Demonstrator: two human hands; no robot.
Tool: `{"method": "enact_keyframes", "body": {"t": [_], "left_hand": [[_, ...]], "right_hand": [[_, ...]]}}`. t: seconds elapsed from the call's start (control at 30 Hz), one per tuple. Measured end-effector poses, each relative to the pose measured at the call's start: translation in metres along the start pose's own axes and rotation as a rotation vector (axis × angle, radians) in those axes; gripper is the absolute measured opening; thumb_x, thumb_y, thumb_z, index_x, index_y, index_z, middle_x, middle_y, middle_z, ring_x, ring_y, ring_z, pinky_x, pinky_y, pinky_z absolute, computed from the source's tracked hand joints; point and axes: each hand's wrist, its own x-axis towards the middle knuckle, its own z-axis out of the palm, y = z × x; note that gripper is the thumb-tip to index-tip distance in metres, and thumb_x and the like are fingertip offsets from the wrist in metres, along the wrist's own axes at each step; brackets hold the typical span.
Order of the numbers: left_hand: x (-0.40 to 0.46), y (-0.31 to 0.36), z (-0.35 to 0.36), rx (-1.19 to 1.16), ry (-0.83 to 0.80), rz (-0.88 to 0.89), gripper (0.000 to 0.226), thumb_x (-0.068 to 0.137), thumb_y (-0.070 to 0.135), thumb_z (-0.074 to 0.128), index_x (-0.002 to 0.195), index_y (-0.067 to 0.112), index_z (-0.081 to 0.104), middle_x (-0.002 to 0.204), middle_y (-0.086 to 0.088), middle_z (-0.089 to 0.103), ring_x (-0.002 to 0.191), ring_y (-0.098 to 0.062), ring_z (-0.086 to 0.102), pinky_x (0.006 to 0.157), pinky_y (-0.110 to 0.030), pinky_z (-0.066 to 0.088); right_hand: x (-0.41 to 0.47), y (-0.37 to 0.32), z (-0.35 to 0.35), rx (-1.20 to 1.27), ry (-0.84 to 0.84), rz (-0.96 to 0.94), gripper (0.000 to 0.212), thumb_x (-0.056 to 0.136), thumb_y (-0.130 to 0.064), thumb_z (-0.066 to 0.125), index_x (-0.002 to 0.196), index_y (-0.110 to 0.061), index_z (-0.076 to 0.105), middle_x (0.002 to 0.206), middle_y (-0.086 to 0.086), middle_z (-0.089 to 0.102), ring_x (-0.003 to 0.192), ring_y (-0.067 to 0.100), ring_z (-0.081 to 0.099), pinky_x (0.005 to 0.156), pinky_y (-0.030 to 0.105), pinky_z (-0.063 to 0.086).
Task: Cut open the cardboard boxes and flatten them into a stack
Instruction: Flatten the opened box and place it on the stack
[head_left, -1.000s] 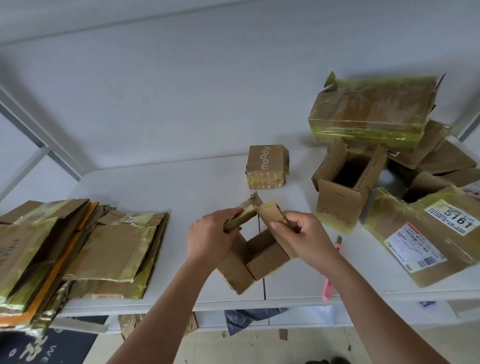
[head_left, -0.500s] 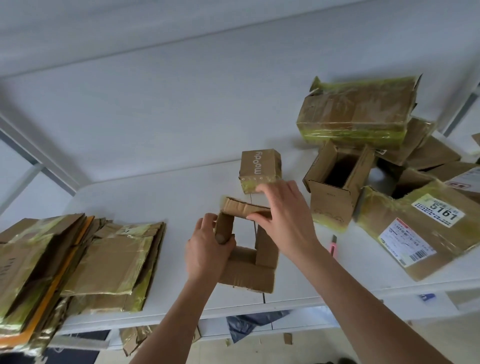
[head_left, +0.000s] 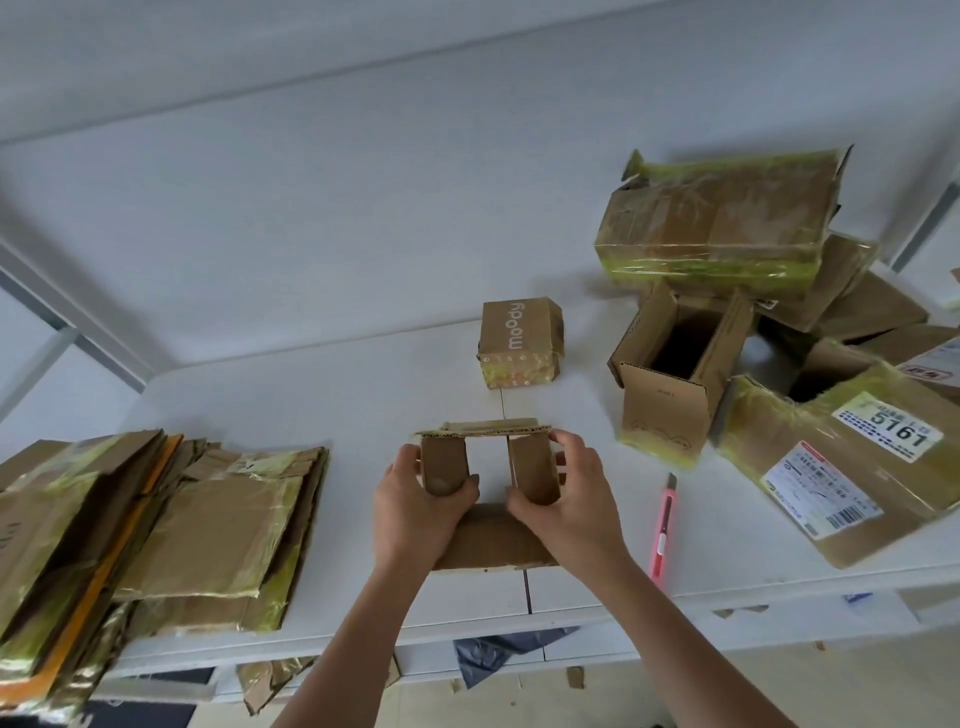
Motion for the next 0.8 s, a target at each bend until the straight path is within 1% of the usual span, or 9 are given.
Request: {"method": "enact_keyframes", "body": {"t": [0.1,0.17,0.23,0.37,0.47,0.53,0.6,0.67,0.8], "left_hand": [[0.006,-0.004,-0.014,-0.401,-0.205,-0.111,0.018,0.090,0.009,0.068,0.105,0.018,0.065,0.098,0.003,0.071,0.086,-0.015,0.068,0.080,-0.034,0.057],[0.011,-0.016,-0.027,-0.762,-0.352,-0.223,0.029,0.091,-0.012,0.046,0.106,0.004,0.064,0.099,-0.013,0.069,0.085,-0.023,0.067,0.079,-0.037,0.059],[0.013,-0.029,-0.038,-0.995,-0.445,-0.362,0.045,0.075,-0.020,0.038,0.111,-0.007,0.060,0.103,-0.024,0.064,0.089,-0.030,0.065,0.075,-0.035,0.060],[-0.003,-0.064,-0.036,-1.126,-0.577,-0.616,0.057,0.069,-0.021,0.022,0.104,-0.017,0.066,0.105,-0.032,0.065,0.088,-0.036,0.069,0.072,-0.034,0.062],[-0.009,-0.085,-0.027,-1.086,-0.539,-0.717,0.053,0.074,-0.008,0.032,0.118,-0.012,0.061,0.116,-0.029,0.065,0.090,-0.036,0.065,0.075,-0.040,0.059],[-0.007,-0.090,-0.019,-0.990,-0.462,-0.738,0.037,0.086,0.006,0.043,0.115,-0.006,0.064,0.105,-0.021,0.069,0.086,-0.033,0.063,0.074,-0.040,0.053],[-0.003,-0.087,-0.007,-0.735,-0.408,-0.688,0.030,0.102,0.021,0.047,0.109,-0.001,0.067,0.094,-0.015,0.070,0.084,-0.028,0.064,0.070,-0.036,0.053],[0.003,-0.084,0.010,-0.463,-0.348,-0.614,0.033,0.104,0.030,0.049,0.111,0.002,0.065,0.094,-0.013,0.067,0.086,-0.026,0.063,0.068,-0.033,0.053],[0.014,-0.083,0.034,-0.106,-0.238,-0.556,0.031,0.105,0.026,0.045,0.111,0.003,0.064,0.097,-0.011,0.066,0.090,-0.026,0.063,0.075,-0.035,0.054]], "right_hand": [[0.010,0.003,-0.016,0.125,-0.147,-0.058,0.064,0.085,-0.019,0.069,0.142,-0.030,0.044,0.123,-0.011,0.048,0.114,0.001,0.045,0.101,0.031,0.048],[0.018,0.009,-0.030,0.127,-0.181,-0.160,0.065,0.086,0.002,0.060,0.136,-0.038,0.049,0.132,-0.012,0.050,0.123,-0.002,0.044,0.106,0.020,0.041],[0.023,0.014,-0.040,-0.034,-0.292,-0.240,0.073,0.085,0.012,0.051,0.134,-0.043,0.050,0.145,-0.014,0.042,0.135,0.002,0.036,0.109,0.010,0.027],[0.020,0.034,-0.029,-0.451,-0.613,-0.189,0.073,0.091,0.011,0.046,0.143,-0.040,0.046,0.159,-0.017,0.023,0.146,0.010,0.021,0.117,0.032,0.029],[0.009,0.046,-0.015,-0.573,-0.691,-0.136,0.062,0.089,0.004,0.052,0.138,-0.033,0.055,0.158,-0.014,0.026,0.145,0.013,0.025,0.113,0.036,0.035],[0.009,0.042,-0.009,-0.566,-0.606,-0.128,0.042,0.089,-0.009,0.054,0.126,-0.025,0.065,0.150,-0.011,0.041,0.139,0.013,0.034,0.108,0.032,0.037],[0.016,0.038,0.003,-0.560,-0.451,-0.152,0.030,0.096,-0.022,0.049,0.120,-0.020,0.065,0.132,-0.007,0.053,0.127,0.013,0.046,0.095,0.024,0.042],[0.021,0.045,0.022,-0.608,-0.354,-0.165,0.036,0.101,-0.036,0.040,0.132,-0.022,0.051,0.129,0.000,0.047,0.122,0.016,0.046,0.090,0.024,0.045],[0.016,0.076,0.055,-0.813,-0.330,-0.143,0.061,0.101,-0.056,0.018,0.148,-0.025,0.043,0.153,0.016,0.039,0.143,0.038,0.034,0.112,0.049,0.036]]}}
